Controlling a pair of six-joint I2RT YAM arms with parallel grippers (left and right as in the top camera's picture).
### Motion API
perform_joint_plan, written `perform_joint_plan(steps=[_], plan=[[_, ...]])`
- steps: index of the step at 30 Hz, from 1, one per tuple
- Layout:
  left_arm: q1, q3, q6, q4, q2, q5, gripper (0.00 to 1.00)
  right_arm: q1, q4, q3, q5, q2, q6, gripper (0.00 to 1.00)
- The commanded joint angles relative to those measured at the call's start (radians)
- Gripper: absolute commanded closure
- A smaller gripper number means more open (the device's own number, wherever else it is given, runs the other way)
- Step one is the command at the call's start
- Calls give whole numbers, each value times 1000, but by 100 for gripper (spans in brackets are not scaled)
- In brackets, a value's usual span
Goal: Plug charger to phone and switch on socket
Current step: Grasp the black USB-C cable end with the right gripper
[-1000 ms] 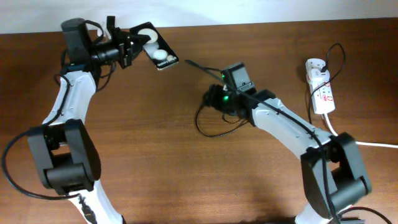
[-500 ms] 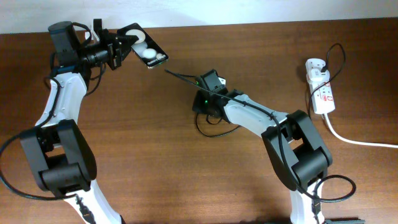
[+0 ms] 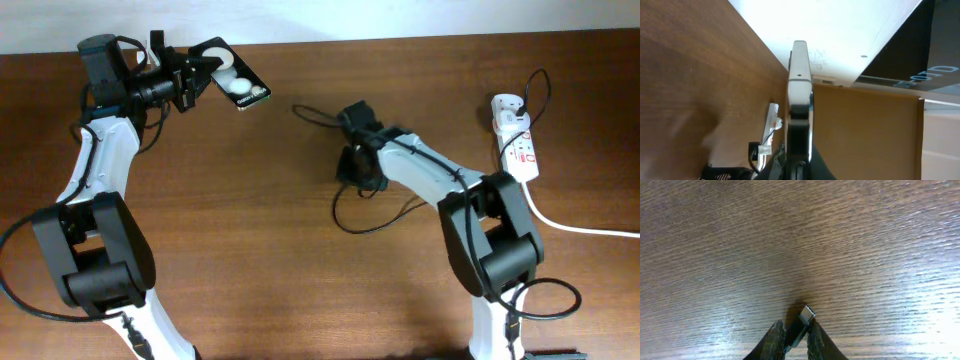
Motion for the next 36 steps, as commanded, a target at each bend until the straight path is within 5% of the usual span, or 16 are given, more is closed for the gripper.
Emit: perform_joint_plan(steps=[1,9,27,32,33,34,36], plan=[[4,9,16,8,-4,19,100,-27,-28,-38,-81,53,-2,79],[1,9,16,8,-4,27,100,14,-66,-38,-23,63,82,55],[1,9,16,8,-4,30,100,124,-88,-1,29,50,108,55],[1,9,16,8,-4,30,100,144,-69,-3,32,92,130,75],[1,9,17,8,-4,30,100,143,-69,-3,32,95,130,91],[1,9,17,8,-4,30,100,142,-69,-3,33,95,129,96],[1,9,17,8,-4,30,100,138,-48,-3,39,95,98,96]])
